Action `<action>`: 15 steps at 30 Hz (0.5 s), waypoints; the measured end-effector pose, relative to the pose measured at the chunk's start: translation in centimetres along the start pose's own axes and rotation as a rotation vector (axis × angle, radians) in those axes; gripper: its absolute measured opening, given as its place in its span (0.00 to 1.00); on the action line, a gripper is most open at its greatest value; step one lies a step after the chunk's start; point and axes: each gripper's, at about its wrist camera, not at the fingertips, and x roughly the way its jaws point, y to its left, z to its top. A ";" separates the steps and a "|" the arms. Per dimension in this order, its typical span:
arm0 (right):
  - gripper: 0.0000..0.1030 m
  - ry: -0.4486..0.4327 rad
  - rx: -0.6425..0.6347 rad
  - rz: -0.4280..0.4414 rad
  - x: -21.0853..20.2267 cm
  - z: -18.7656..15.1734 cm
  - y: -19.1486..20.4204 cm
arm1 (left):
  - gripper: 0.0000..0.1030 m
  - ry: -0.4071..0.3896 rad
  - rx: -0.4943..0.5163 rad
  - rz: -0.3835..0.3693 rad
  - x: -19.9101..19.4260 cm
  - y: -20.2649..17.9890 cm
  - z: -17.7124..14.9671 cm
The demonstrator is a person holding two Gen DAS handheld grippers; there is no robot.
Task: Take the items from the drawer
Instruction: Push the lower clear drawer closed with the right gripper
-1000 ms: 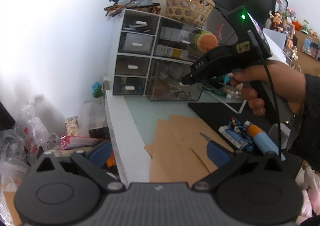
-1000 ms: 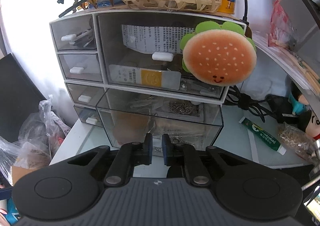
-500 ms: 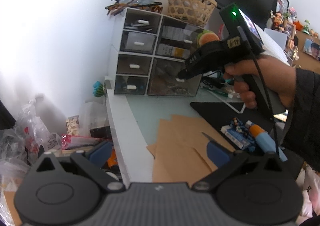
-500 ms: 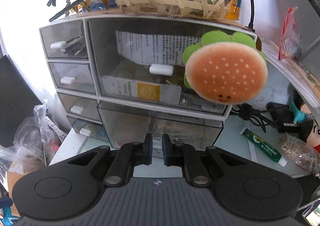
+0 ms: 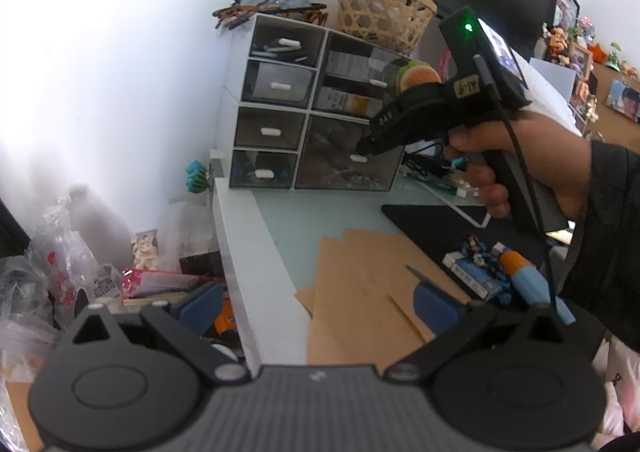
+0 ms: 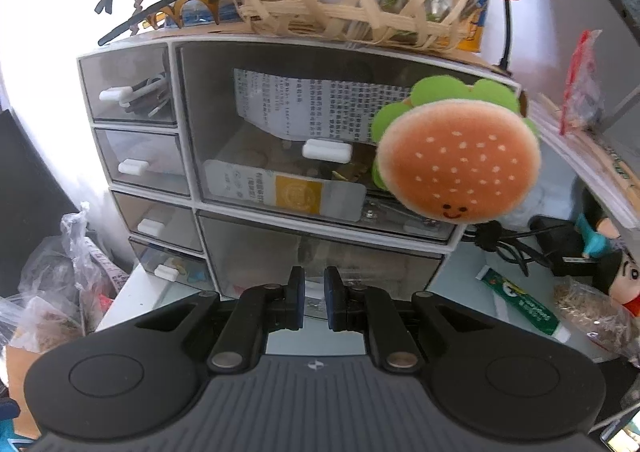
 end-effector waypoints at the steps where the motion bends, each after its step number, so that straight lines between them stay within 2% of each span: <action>1: 0.12 0.000 0.008 0.002 -0.1 0.0 -0.1 | 1.00 0.000 0.000 -0.001 0.0 0.0 0.0; 13: 0.14 -0.003 0.009 -0.012 -2.8 -1.0 -1.0 | 1.00 -0.013 0.014 -0.003 -0.5 -0.5 0.1; 14: 0.16 -0.007 0.004 -0.013 -3.2 -1.1 -1.1 | 1.00 -0.014 0.017 -0.004 -0.6 -0.6 0.1; 15: 0.23 -0.011 0.000 -0.014 -3.6 -1.1 -1.2 | 1.00 -0.016 0.019 -0.005 -0.7 -0.7 0.1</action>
